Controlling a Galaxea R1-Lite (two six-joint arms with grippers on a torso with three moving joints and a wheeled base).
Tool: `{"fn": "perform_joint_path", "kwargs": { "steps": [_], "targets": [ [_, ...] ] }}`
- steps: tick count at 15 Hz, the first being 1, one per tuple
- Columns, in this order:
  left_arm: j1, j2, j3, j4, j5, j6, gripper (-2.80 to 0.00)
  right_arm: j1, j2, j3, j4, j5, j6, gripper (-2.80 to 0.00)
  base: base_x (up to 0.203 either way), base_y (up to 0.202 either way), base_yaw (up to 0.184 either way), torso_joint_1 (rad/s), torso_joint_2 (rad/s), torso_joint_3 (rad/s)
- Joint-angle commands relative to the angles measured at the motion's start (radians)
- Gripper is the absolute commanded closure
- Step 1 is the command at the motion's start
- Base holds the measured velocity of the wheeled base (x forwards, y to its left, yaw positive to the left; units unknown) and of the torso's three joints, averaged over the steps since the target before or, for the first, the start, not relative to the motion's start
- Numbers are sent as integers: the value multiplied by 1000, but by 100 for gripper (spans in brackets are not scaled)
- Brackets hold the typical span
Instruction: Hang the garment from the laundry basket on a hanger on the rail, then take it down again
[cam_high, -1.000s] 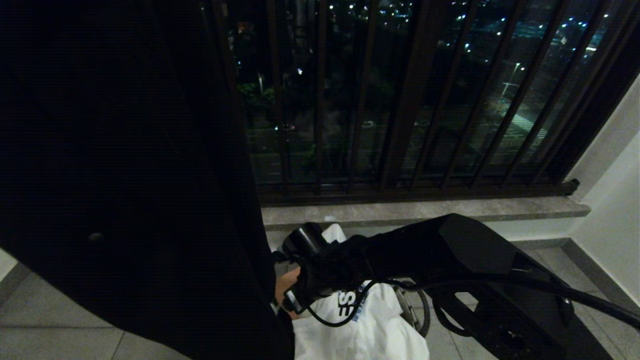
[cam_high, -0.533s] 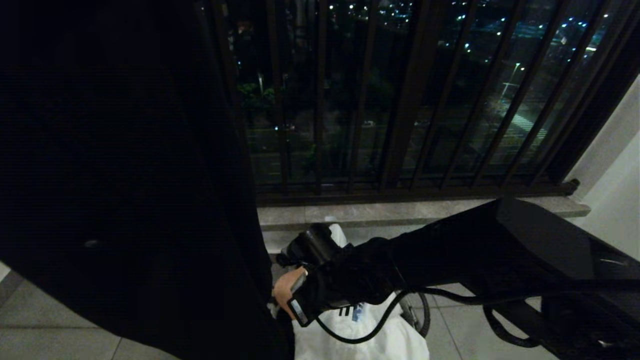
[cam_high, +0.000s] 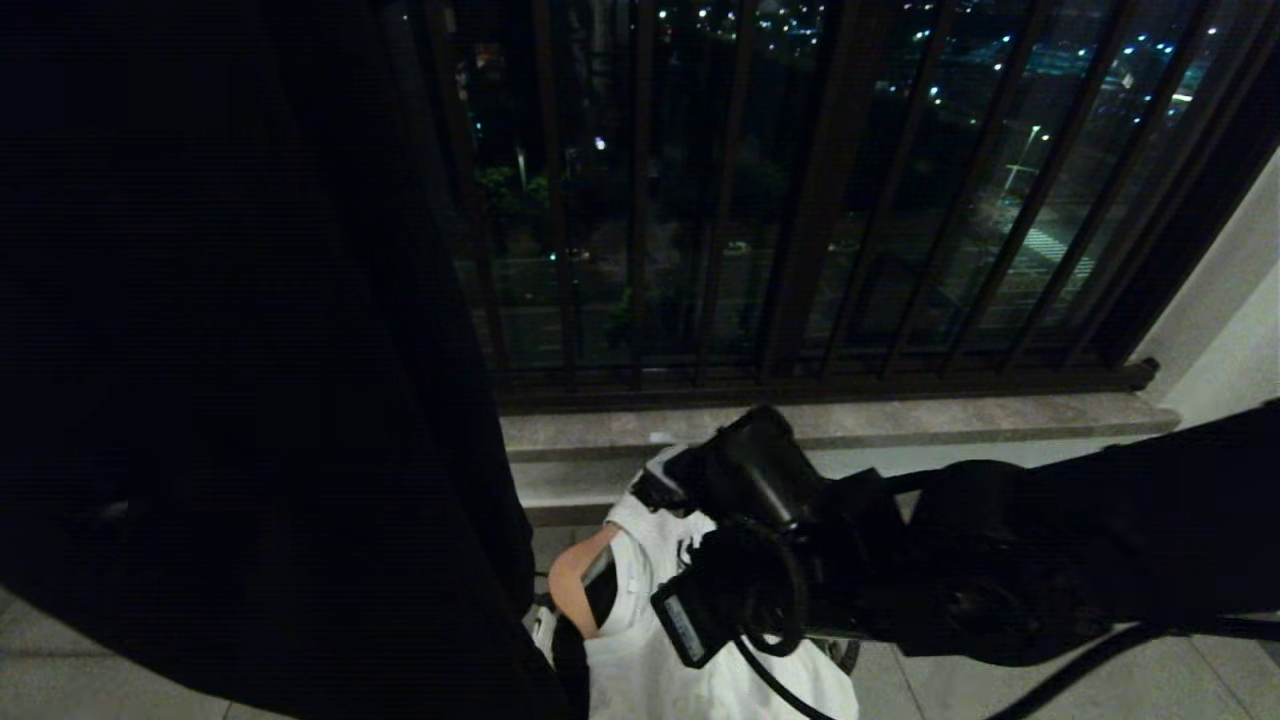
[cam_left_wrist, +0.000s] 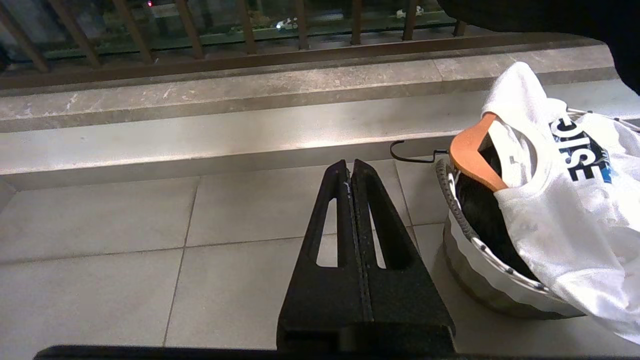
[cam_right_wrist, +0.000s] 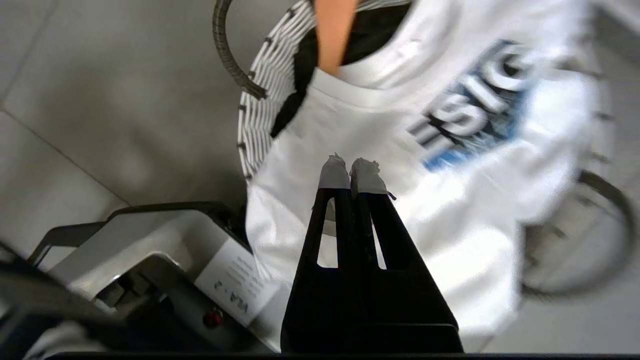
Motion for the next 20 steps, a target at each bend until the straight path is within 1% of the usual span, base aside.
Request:
{"fn": "perform_joint_path", "kwargs": {
  "steps": [1, 4, 7, 8, 9, 11, 12, 13, 16, 19, 20],
  "targets": [
    [0, -1, 3, 0, 0, 0, 0, -3, -168, 72, -1, -9, 1, 0, 0, 0, 0, 0, 0, 0],
    [0, -1, 3, 0, 0, 0, 0, -27, -362, 182, 2, -51, 0, 0, 0, 0, 0, 0, 0, 0],
    [0, -1, 3, 0, 0, 0, 0, -96, -557, 268, 17, -89, -1, 0, 0, 0, 0, 0, 0, 0],
    [0, -1, 3, 0, 0, 0, 0, -149, -622, 282, 33, -95, -2, 0, 0, 0, 0, 0, 0, 0],
    [0, -1, 3, 0, 0, 0, 0, -221, -665, 293, 45, -101, -5, 0, 0, 0, 0, 0, 0, 0],
    [0, -1, 3, 0, 0, 0, 0, -399, -757, 316, 57, -118, -16, 0, 0, 0, 0, 0, 0, 0],
    [0, -1, 3, 0, 0, 0, 0, -470, -821, 326, 62, -123, -20, 0, 0, 0, 0, 0, 0, 0],
    [0, -1, 3, 0, 0, 0, 0, -507, -880, 332, 66, -127, -23, 0, 0, 0, 0, 0, 0, 0],
    [0, -1, 3, 0, 0, 0, 0, -574, -1075, 353, 79, -143, -28, 0, 0, 0, 0, 0, 0, 0],
    [0, -1, 3, 0, 0, 0, 0, -645, -1272, 355, 185, -168, -35, 0, 0, 0, 0, 0, 0, 0],
    [0, -1, 3, 0, 0, 0, 0, -684, -1332, 349, 235, -198, -39, 0, 0, 0, 0, 0, 0, 0]
  ]
}}
